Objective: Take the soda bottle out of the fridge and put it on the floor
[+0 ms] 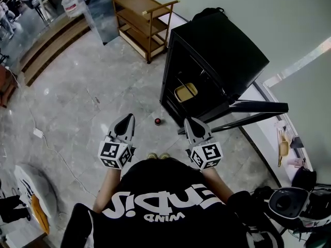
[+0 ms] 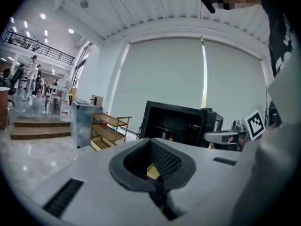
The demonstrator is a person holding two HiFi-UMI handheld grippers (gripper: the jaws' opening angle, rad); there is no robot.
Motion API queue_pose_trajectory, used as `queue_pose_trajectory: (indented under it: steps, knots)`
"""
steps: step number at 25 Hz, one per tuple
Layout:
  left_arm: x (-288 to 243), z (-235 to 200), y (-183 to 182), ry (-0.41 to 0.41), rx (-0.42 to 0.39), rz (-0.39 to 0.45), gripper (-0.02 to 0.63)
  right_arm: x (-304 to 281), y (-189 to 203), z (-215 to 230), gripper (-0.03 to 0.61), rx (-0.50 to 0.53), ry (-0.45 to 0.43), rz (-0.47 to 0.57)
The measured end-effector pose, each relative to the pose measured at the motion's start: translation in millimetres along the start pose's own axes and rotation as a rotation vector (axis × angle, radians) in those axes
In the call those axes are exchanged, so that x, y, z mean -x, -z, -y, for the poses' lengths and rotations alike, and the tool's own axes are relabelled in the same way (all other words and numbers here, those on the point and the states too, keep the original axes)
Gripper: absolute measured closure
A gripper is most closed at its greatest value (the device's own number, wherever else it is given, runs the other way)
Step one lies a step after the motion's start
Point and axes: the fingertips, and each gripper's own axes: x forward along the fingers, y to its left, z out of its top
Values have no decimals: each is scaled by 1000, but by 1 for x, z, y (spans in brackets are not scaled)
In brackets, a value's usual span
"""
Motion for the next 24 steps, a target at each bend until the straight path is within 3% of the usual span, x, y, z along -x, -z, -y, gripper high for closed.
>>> queue_pose_trajectory:
  steps: [24]
  knots:
    - [8,13,14,-20,8,-17,607,3,1,10,555,-4,34,-3]
